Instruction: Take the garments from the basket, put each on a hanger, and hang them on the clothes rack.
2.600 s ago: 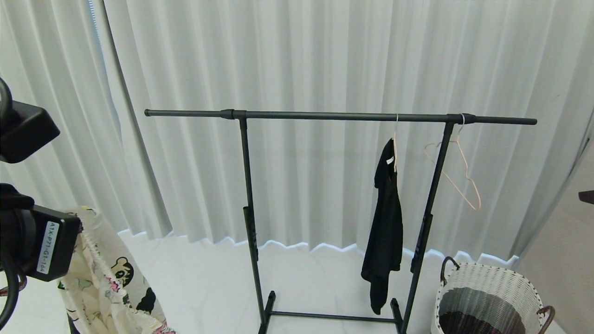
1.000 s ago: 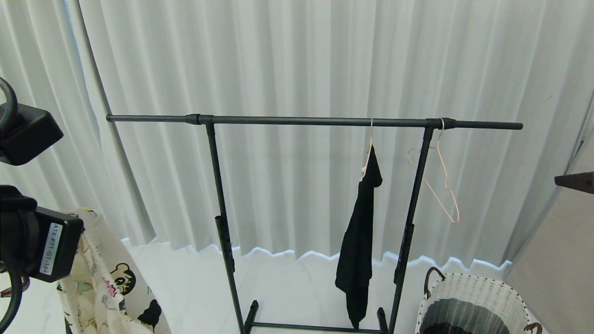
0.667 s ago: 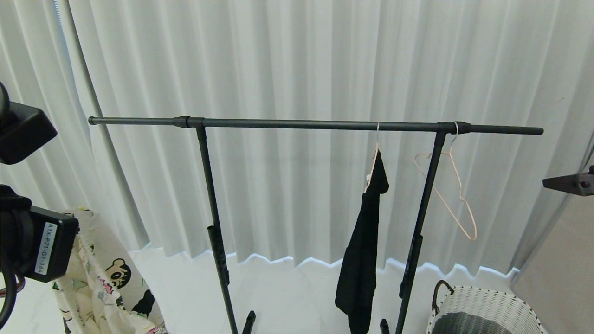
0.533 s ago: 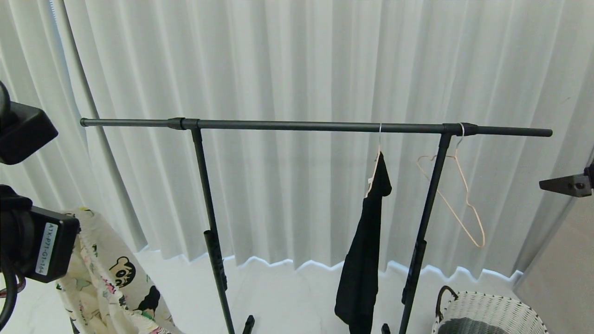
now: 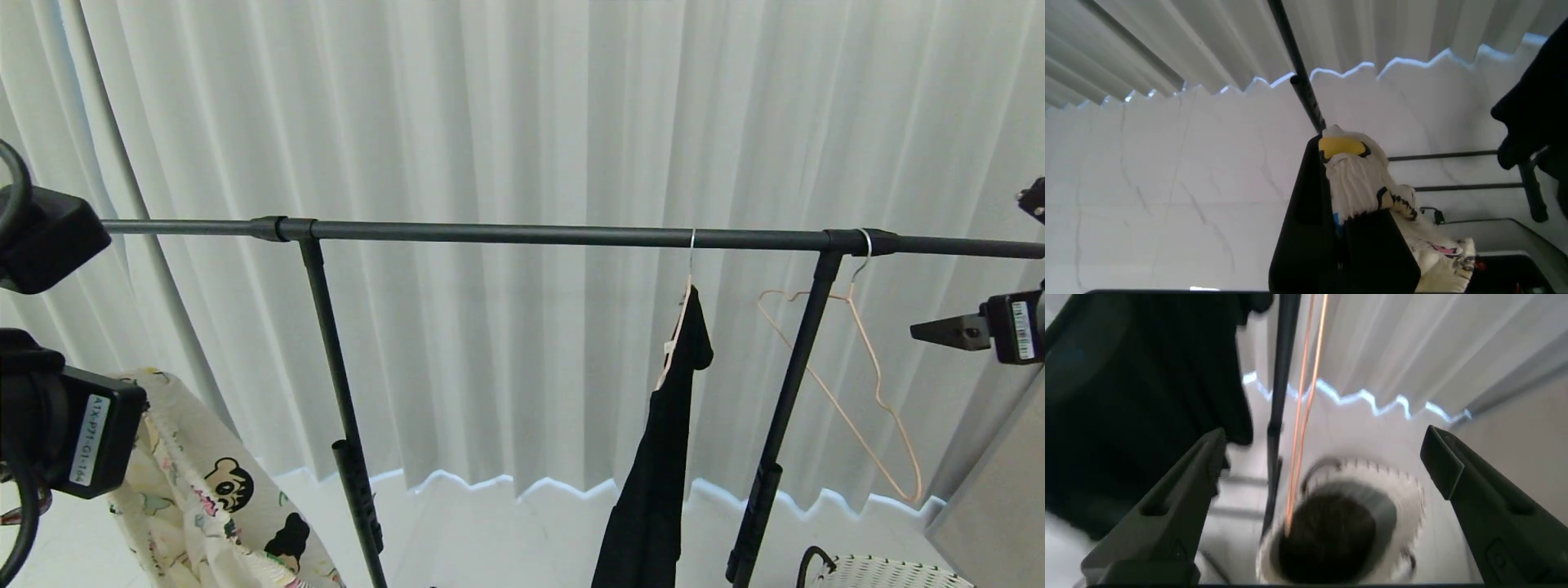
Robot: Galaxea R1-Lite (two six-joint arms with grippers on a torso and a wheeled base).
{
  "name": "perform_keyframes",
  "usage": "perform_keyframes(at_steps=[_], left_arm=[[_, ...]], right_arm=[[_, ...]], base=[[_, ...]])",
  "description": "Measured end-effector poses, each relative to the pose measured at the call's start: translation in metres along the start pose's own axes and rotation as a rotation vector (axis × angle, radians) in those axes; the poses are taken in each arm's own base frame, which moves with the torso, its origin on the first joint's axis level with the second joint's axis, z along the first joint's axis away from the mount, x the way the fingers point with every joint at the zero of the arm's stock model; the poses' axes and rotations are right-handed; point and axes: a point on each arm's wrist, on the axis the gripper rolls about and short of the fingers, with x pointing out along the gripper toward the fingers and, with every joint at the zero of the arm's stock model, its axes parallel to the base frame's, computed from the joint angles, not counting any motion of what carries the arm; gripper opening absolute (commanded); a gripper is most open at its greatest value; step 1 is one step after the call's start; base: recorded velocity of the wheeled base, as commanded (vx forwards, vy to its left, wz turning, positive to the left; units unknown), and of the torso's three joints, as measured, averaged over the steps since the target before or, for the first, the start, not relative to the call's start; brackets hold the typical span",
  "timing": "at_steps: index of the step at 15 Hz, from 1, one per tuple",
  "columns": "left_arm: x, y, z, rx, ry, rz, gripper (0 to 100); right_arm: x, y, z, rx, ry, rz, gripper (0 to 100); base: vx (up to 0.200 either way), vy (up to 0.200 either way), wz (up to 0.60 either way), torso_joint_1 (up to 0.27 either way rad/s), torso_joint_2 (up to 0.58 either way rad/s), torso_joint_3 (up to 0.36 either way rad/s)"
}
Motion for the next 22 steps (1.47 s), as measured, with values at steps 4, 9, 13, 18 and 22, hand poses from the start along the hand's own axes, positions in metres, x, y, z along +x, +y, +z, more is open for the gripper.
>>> perform_keyframes(at_steps=[4,9,13,18,22], left_arm=[[-0.001,0.001,-0.001,-0.002,-0.003,0.004,0],[-0.004,0.003,-0.001,-0.006,-0.013,0.031,0],[-0.006,0.004,-0.003,-0.009,-0.021,0.031,0],[-0.005,0.004,-0.004,-0.006,-0.016,0.031,0],[-0.004,0.003,-0.006,-0.003,-0.009,0.031,0]], right_arm=[[0.046,-0.003,-0.02,0.013,-0.002,0.018,100],[0.097,-0.01,-0.033,0.033,0.053,0.014,100],[0.131,-0.013,-0.042,0.043,0.087,0.037,100],[0.15,-0.018,-0.052,0.058,0.122,0.049,100],[0.154,-0.019,-0.054,0.061,0.123,0.066,0]], base=[[0.0,0.0,0.0,0.0,0.0,0.0],[0.0,0.0,0.0,0.0,0.0,0.0],[0.0,0.0,0.0,0.0,0.0,0.0],[0.0,0.0,0.0,0.0,0.0,0.0],[0.0,0.0,0.0,0.0,0.0,0.0]])
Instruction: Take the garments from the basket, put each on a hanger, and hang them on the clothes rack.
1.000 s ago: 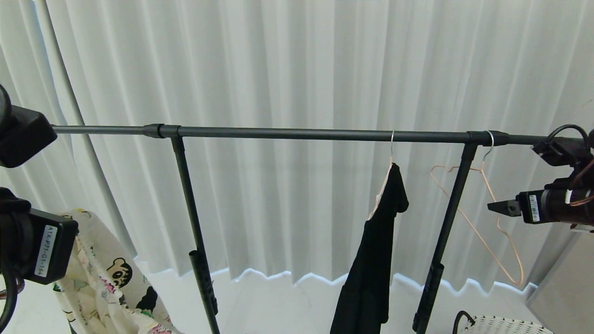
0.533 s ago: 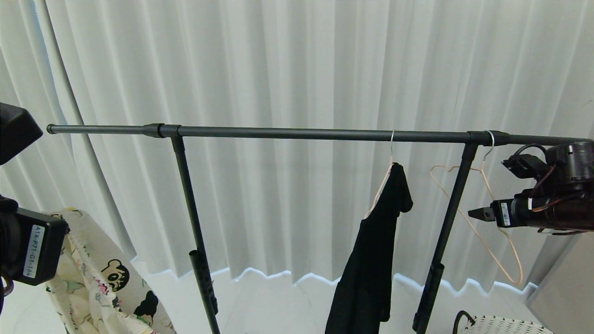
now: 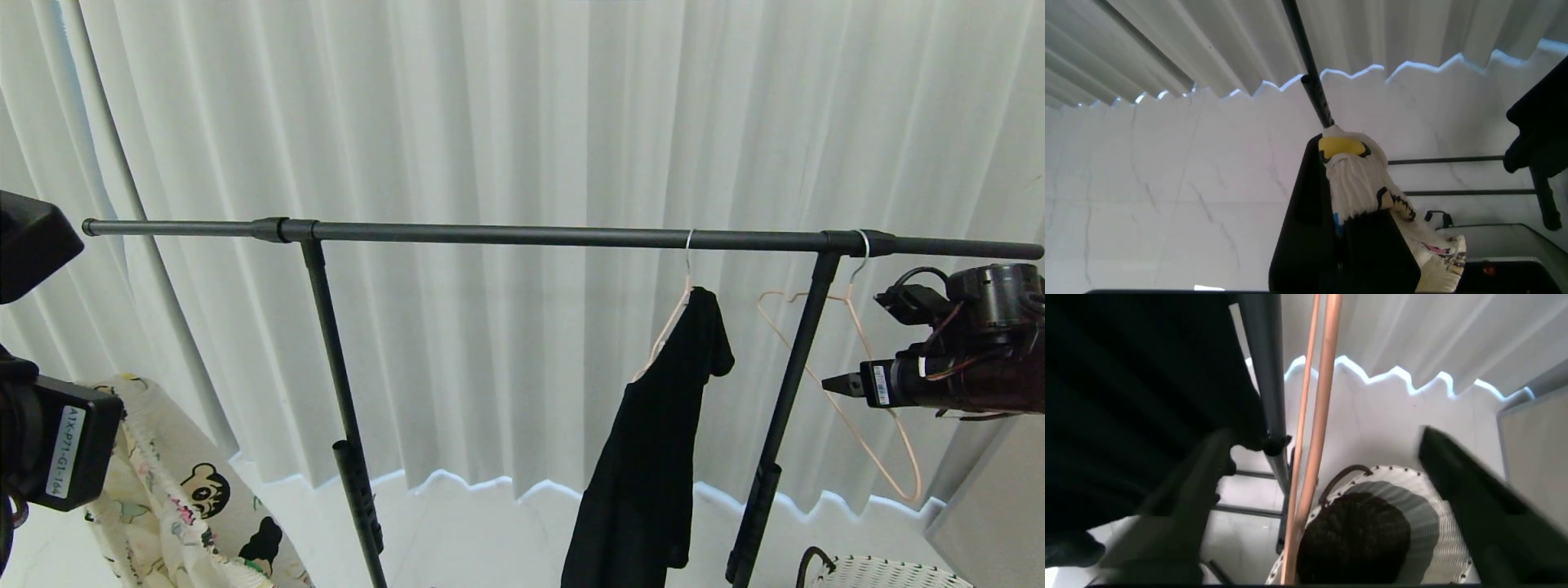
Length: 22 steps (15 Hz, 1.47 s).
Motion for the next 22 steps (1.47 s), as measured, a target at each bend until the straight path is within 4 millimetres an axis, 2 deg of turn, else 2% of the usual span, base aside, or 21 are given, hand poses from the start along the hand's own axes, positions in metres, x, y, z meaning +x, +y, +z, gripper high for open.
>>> perform_keyframes(at_steps=[9,14,22], left_arm=[[-0.001,0.001,0.0,-0.002,-0.003,0.0,0],[-0.005,0.002,-0.002,-0.007,-0.016,0.0,0],[-0.015,0.008,-0.006,-0.023,-0.052,0.021,0]], right_arm=[[0.0,0.0,0.001,0.0,-0.011,0.006,0],[-0.017,0.002,0.008,0.017,-0.091,0.002,0],[-0.043,0.005,-0.001,-0.003,-0.271,-0.012,0]], base=[[0.0,0.0,0.0,0.0,0.0,0.0],[0.0,0.0,0.0,0.0,0.0,0.0],[0.0,0.0,0.0,0.0,0.0,0.0]])
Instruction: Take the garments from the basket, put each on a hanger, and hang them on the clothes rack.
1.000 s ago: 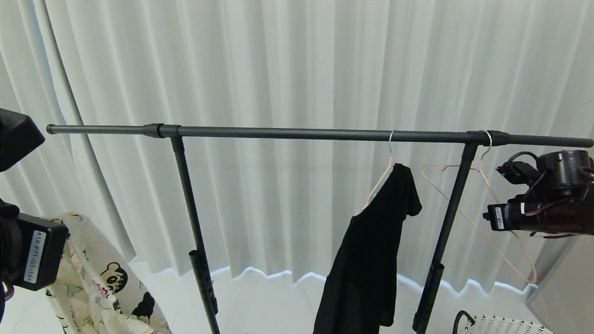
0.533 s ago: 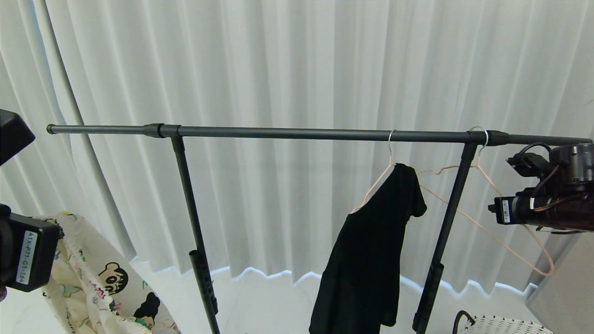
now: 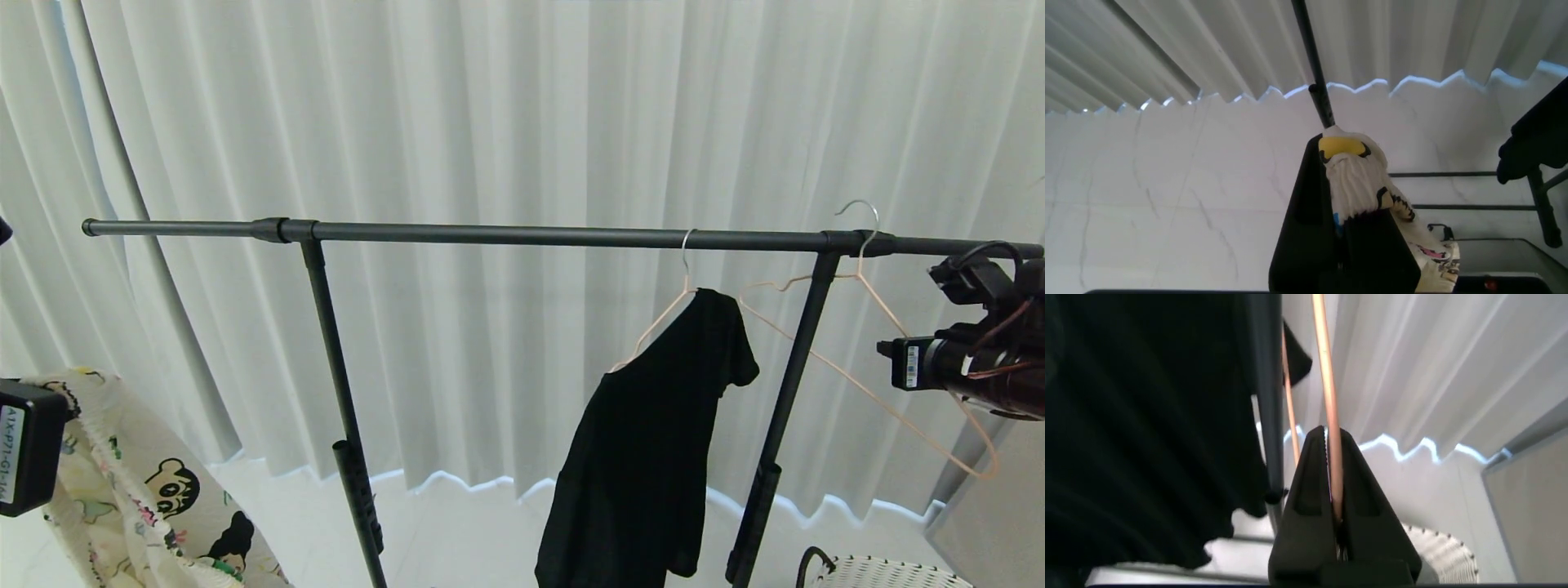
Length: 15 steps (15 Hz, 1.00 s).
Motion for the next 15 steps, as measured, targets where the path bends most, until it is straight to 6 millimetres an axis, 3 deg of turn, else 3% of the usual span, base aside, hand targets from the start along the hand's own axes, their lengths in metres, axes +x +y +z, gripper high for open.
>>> perform_keyframes(at_steps=[8,15], left_arm=[[-0.004,0.003,-0.002,-0.008,-0.014,0.005,0],[-0.004,0.003,0.002,-0.026,-0.046,0.019,0]], right_arm=[[-0.025,-0.004,-0.003,0.005,-0.044,-0.11,0],[-0.069,-0.001,-0.024,0.002,-0.056,-0.125,0]], base=[[0.0,0.0,0.0,0.0,0.0,0.0],[-0.2,0.0,0.0,0.004,0.0,0.003]])
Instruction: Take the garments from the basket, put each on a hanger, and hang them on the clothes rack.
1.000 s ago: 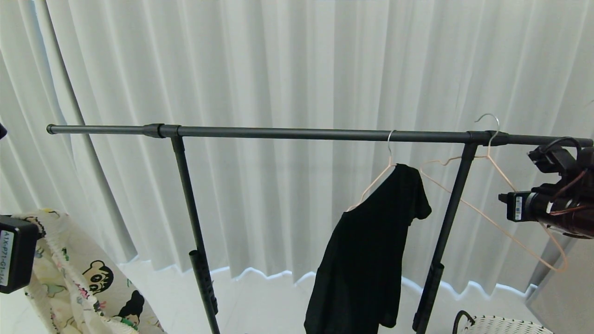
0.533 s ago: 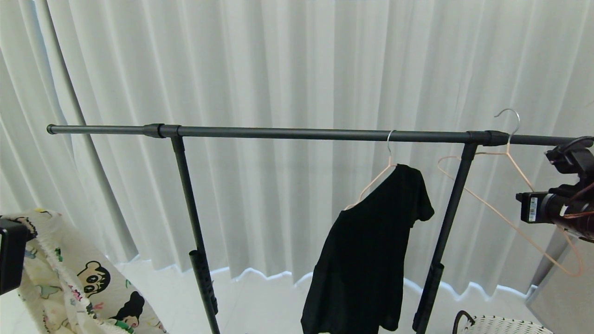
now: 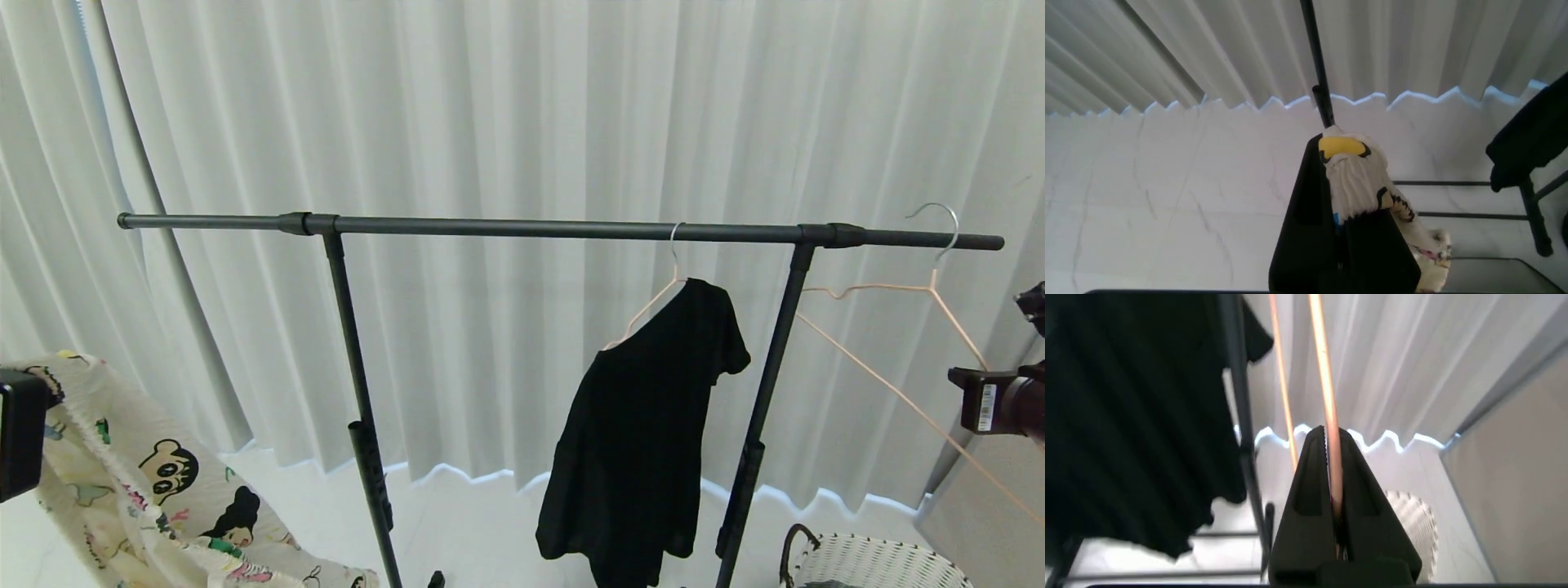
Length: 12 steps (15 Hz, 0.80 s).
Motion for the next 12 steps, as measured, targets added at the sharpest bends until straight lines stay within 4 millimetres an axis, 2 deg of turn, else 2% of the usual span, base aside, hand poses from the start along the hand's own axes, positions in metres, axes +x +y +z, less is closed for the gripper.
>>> perform_keyframes(at_steps=[6,10,12], left_arm=[[0.005,-0.003,-0.007,0.017,0.031,0.001,0],[0.007,-0.005,-0.008,0.028,0.037,-0.009,0],[0.009,-0.011,-0.004,0.043,0.018,-0.043,0]], right_arm=[[-0.028,0.002,-0.002,-0.006,-0.04,0.009,0],[-0.036,0.009,0.01,-0.014,-0.104,0.064,0],[-0.042,0.026,0.015,-0.039,-0.131,0.186,0]], base=[[-0.2,0.0,0.0,0.005,0.0,0.002],[0.0,0.0,0.0,0.0,0.0,0.0],[0.0,0.0,0.0,0.0,0.0,0.0]])
